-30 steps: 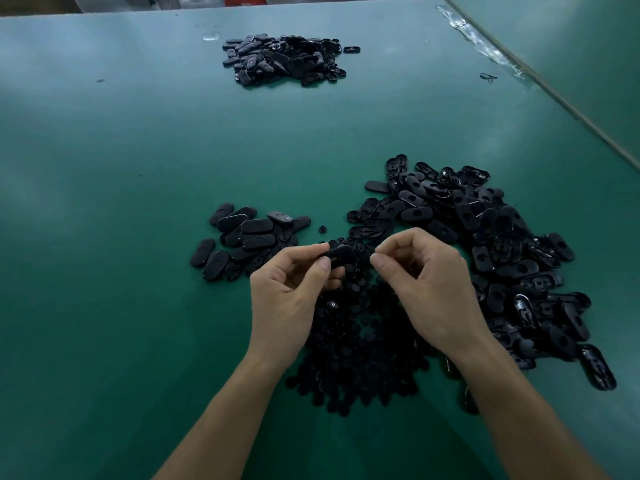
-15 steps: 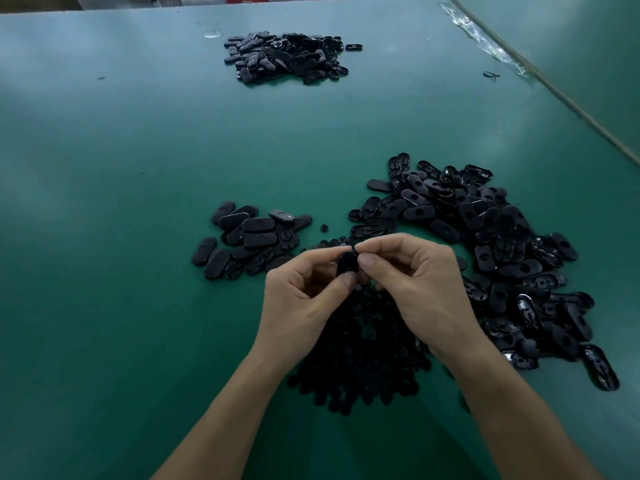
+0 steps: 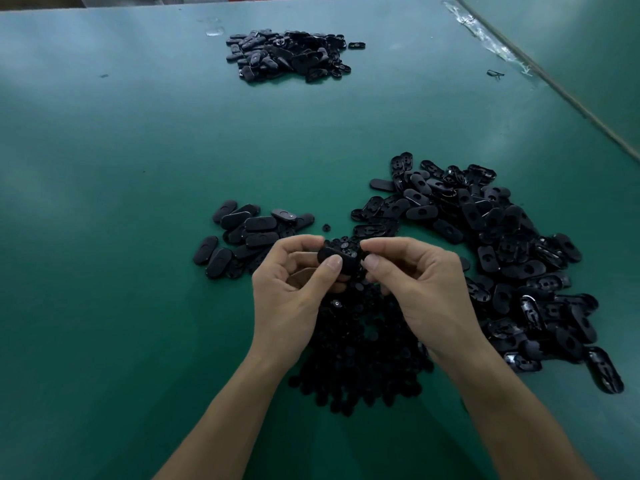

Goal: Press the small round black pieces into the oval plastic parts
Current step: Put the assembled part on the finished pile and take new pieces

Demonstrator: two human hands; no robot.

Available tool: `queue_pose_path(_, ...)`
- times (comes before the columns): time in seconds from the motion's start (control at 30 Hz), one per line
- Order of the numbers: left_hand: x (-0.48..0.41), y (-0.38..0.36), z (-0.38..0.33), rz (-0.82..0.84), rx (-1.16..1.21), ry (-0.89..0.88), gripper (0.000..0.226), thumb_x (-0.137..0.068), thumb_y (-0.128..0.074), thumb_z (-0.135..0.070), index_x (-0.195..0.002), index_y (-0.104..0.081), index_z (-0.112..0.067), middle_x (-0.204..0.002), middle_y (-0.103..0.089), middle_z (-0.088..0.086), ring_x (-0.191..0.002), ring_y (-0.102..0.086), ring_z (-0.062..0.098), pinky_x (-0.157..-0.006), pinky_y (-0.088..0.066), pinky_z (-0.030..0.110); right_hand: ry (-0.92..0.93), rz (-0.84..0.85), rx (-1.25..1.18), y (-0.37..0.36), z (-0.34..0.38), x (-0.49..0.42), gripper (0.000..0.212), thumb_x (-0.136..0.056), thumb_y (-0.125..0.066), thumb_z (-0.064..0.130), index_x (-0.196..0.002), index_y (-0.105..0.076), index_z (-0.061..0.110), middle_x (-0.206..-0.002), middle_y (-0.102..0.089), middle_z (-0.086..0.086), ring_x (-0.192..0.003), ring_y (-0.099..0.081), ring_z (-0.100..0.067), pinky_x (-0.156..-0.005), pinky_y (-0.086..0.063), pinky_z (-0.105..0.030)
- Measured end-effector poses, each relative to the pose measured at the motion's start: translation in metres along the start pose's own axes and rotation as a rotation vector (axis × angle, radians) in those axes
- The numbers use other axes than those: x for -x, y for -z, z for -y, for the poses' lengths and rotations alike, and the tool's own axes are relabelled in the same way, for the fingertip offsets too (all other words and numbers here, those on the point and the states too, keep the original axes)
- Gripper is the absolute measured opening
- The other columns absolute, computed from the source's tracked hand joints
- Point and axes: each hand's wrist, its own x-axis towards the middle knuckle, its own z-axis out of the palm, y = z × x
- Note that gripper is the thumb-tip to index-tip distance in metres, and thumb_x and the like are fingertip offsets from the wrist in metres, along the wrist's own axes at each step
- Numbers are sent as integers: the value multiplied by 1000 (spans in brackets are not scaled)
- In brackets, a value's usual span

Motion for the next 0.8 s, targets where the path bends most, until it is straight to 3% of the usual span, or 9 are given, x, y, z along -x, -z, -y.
queue_pose_path(0.27, 0, 1, 2, 2, 15, 4, 13, -84, -76, -20, -97, -74, -21, -86, -77, 8, -79, -76, 22, -68, -59, 25, -31, -32, -9, 0, -2, 1, 10, -86, -76, 9, -87, -74, 18, -77, -74, -3, -70, -69, -11, -64, -53, -17)
queue_pose_path(0.47, 1, 0, 3, 9, -17, -13, 8, -87, -72, -21, -94, -75, -23, -85, -76, 1, -78, -73, 12, -68, -57, 21, -25, -18, 64, 0, -3, 1, 9, -89, -74, 12, -87, -74, 21, -77, -71, 8, -69, -62, 0, -66, -49, -14)
queue_pose_path(0.8, -1, 1, 4, 21, -40, -24, 17, -87, -75, -4, -94, -76, -19, -85, -77, 3, -77, -75, 15, -71, -57, 20, 33, -38, 264, -7, -3, 2, 13, -89, -74, 16, -86, -73, 28, -80, -74, 14, -74, -71, -6, -68, -55, -18)
